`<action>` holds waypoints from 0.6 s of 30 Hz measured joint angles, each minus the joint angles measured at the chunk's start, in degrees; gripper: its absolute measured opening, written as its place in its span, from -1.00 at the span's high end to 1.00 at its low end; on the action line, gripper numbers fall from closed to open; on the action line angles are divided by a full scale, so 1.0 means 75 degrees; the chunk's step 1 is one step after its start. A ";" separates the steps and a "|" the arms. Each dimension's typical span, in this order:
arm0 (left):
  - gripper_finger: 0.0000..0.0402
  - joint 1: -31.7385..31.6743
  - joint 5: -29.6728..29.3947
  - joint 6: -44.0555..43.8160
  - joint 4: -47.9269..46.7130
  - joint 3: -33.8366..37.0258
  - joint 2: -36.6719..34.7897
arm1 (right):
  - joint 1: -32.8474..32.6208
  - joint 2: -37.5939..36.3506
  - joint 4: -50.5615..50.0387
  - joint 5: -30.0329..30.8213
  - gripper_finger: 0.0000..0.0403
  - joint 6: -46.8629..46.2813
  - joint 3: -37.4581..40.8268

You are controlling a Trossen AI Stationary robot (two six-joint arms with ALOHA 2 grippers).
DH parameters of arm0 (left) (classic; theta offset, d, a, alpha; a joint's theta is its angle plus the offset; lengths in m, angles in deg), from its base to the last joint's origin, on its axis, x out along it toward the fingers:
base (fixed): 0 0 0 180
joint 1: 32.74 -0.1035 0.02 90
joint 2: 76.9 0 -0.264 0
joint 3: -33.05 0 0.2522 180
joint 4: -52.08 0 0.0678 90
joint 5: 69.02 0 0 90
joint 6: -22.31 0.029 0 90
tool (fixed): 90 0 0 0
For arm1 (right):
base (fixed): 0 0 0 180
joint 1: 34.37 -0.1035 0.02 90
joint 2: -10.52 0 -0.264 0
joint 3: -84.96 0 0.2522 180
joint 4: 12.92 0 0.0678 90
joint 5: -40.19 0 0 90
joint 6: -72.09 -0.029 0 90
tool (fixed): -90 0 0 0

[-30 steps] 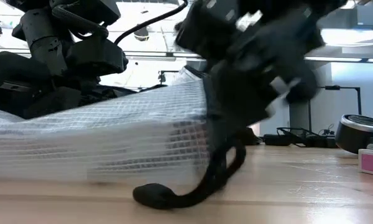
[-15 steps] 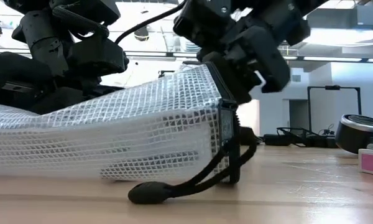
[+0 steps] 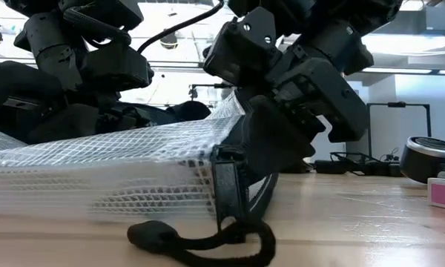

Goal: Unpack backpack
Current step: Remove the black pen from the white zip bag

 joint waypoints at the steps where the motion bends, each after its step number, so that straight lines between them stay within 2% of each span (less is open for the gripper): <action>1: 0.47 0.0000 0.0000 0.0007 0.0000 0.0000 0.0000 | -0.0031 -0.0014 0.0003 0.0066 0.23 -0.0021 0.0005; 6: 0.47 0.0000 -0.0003 0.0022 0.0000 0.0000 0.0000 | -0.0136 -0.0014 0.0053 0.0270 0.86 -0.0331 0.0013; 13: 0.47 0.0000 -0.0006 0.0066 -0.0005 0.0000 0.0000 | -0.0350 -0.0215 -0.0338 0.0615 0.89 -0.1016 -0.0219; 18: 0.47 0.0000 -0.0012 0.0090 -0.0017 -0.0003 0.0000 | -0.0518 -0.0851 -0.1691 0.1086 0.89 -0.1243 -0.0895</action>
